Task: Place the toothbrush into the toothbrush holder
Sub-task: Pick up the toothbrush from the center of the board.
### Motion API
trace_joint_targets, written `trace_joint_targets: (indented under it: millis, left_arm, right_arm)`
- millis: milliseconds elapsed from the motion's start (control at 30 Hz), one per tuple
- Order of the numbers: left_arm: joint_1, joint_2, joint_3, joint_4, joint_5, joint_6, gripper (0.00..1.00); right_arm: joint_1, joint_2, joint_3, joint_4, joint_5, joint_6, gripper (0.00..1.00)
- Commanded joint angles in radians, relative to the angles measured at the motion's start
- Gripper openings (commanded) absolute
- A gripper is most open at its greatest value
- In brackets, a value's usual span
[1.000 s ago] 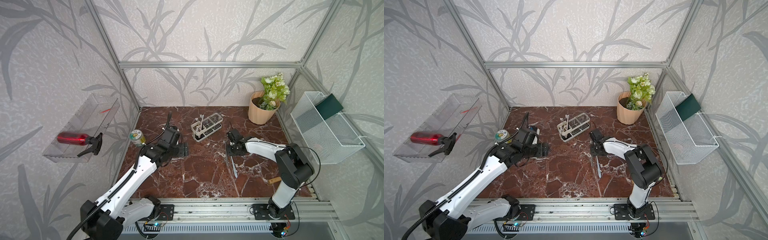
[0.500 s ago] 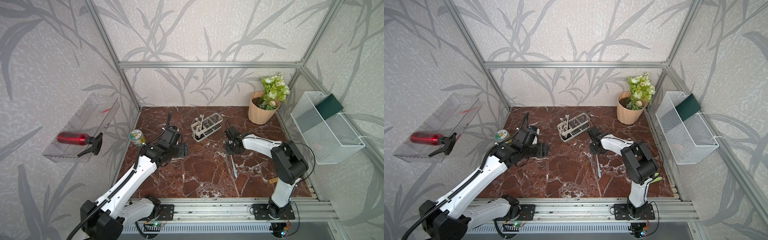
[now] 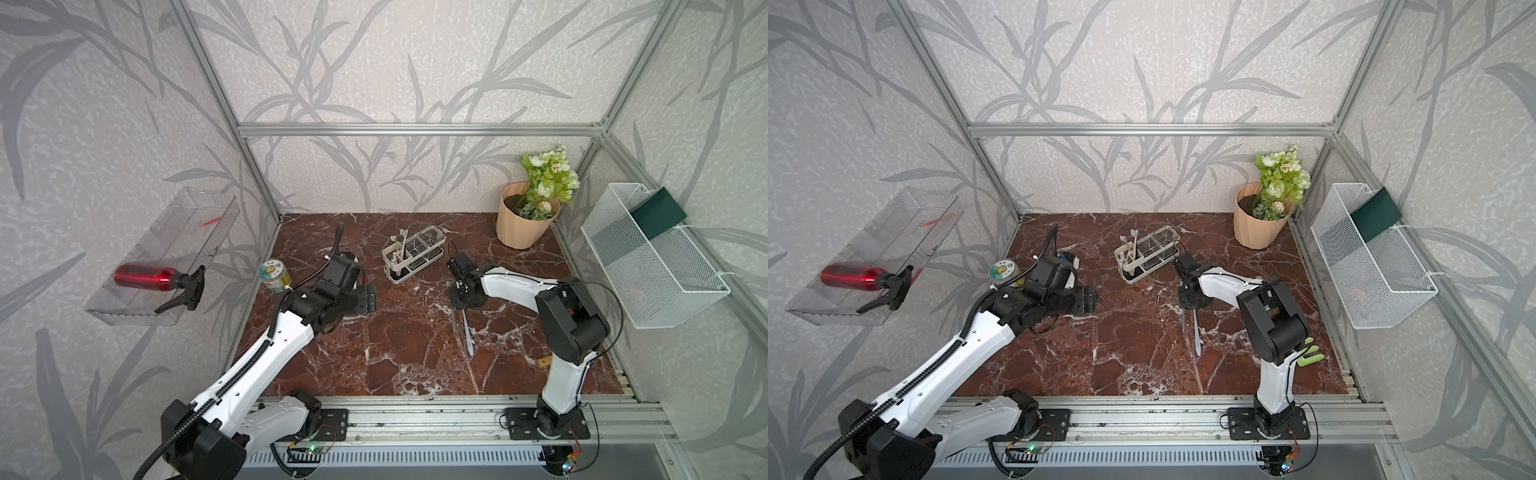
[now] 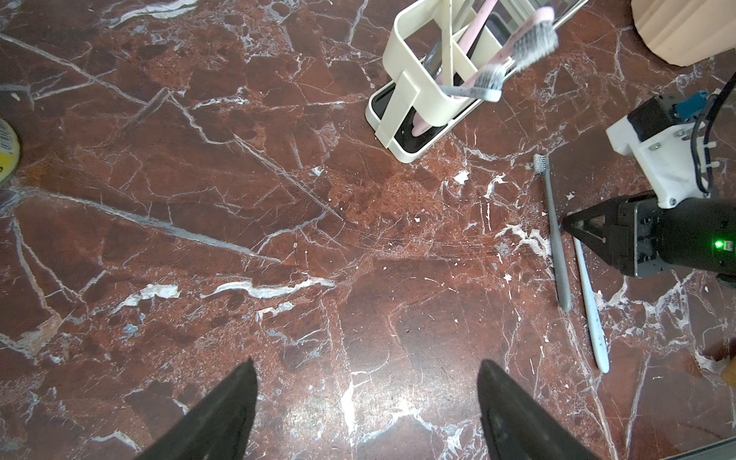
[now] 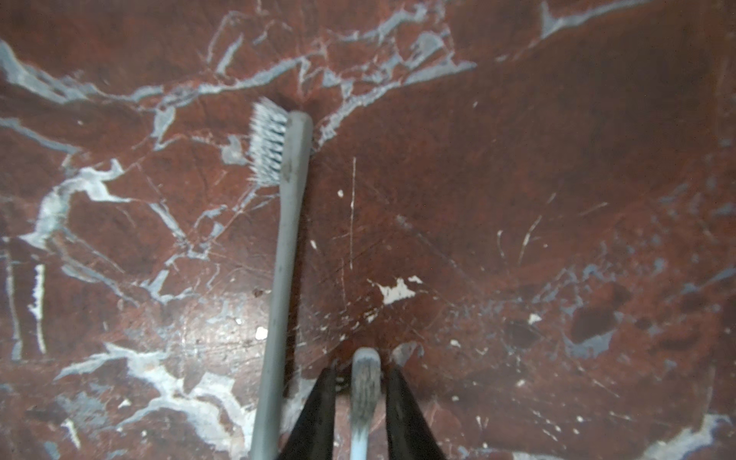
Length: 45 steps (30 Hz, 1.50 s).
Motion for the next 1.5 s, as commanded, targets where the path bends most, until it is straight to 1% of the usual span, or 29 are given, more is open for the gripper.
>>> trace_joint_targets:
  millis: [0, 100, 300, 433, 533, 767, 967, 1067, 1200, 1367, 1467]
  left_arm:
    - [-0.004, 0.001, -0.002, -0.015, -0.008, 0.016, 0.86]
    - [-0.004, 0.003, -0.002, -0.015, -0.004, 0.017, 0.86]
    - [-0.004, 0.008, -0.002, -0.016, -0.001, 0.018, 0.86]
    - [-0.005, 0.011, -0.001, -0.016, 0.002, 0.018, 0.86]
    - [-0.005, 0.012, -0.002, -0.016, 0.002, 0.019, 0.86]
    - [-0.005, 0.008, -0.002, -0.008, 0.016, 0.018, 0.86]
    - [-0.008, 0.001, -0.010, 0.009, 0.041, 0.010, 0.86]
    - [-0.024, -0.001, -0.013, 0.023, 0.059, -0.015, 0.86]
    - [-0.073, -0.005, -0.076, 0.115, 0.110, -0.094, 0.86]
    - [-0.222, 0.005, -0.173, 0.310, 0.109, -0.212, 0.86]
    - [-0.292, 0.033, -0.203, 0.428, 0.125, -0.273, 0.85]
  right_arm:
    - [0.003, 0.016, -0.007, -0.040, 0.020, 0.005, 0.23]
    - [0.003, 0.028, -0.011, -0.041, 0.020, 0.008, 0.17]
    - [0.004, 0.019, -0.014, -0.039, 0.017, 0.012, 0.09]
    - [-0.005, -0.010, -0.005, -0.041, 0.011, 0.019, 0.04]
    - [-0.016, -0.052, -0.011, -0.023, -0.024, 0.023, 0.00]
    - [-0.023, -0.138, -0.028, 0.020, -0.109, 0.039, 0.00]
    - [-0.022, -0.164, -0.039, 0.026, -0.127, 0.043, 0.00]
    - [-0.022, -0.204, -0.043, 0.029, -0.145, 0.047, 0.00]
    - [-0.022, -0.210, -0.044, 0.038, -0.195, 0.061, 0.00]
    - [-0.023, -0.206, -0.041, 0.050, -0.231, 0.075, 0.00]
    - [-0.022, -0.207, -0.031, 0.049, -0.248, 0.082, 0.00]
